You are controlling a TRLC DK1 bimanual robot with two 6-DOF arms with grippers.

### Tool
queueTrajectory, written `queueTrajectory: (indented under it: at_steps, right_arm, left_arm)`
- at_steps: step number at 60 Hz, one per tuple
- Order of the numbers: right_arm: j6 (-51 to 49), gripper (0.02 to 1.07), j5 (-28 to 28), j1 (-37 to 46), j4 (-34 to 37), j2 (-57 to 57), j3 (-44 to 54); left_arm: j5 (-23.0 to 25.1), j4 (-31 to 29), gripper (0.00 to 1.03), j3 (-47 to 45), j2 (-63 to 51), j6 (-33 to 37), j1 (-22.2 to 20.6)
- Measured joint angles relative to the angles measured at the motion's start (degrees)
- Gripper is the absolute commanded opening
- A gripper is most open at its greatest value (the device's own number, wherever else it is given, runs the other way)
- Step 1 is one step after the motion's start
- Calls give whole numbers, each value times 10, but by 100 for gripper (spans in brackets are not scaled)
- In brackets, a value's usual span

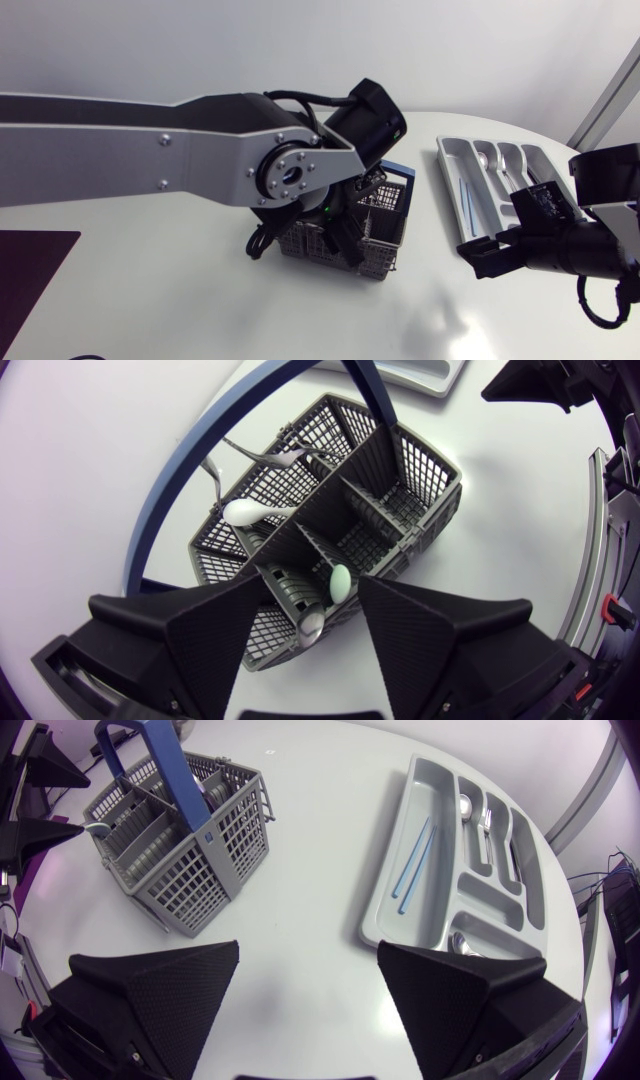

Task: Unload the cutlery basket into the drawer organizer.

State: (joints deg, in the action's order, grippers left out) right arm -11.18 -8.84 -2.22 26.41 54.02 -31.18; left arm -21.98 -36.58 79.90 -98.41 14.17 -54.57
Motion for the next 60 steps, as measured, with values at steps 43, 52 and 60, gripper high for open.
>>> queueTrajectory:
  at_steps: [43,52,60]
  right_arm:
    - [0,102,0,0,0,1,0]
    - [0,102,0,0,0,0,0]
    - [0,102,0,-1,0,0,0]
  left_arm:
    - [-44,-31,43,31,-60,-2,0]
    - [-51,-24,13,31,-67,-2,0]
    - [-51,-20,4,31,-67,-2,0]
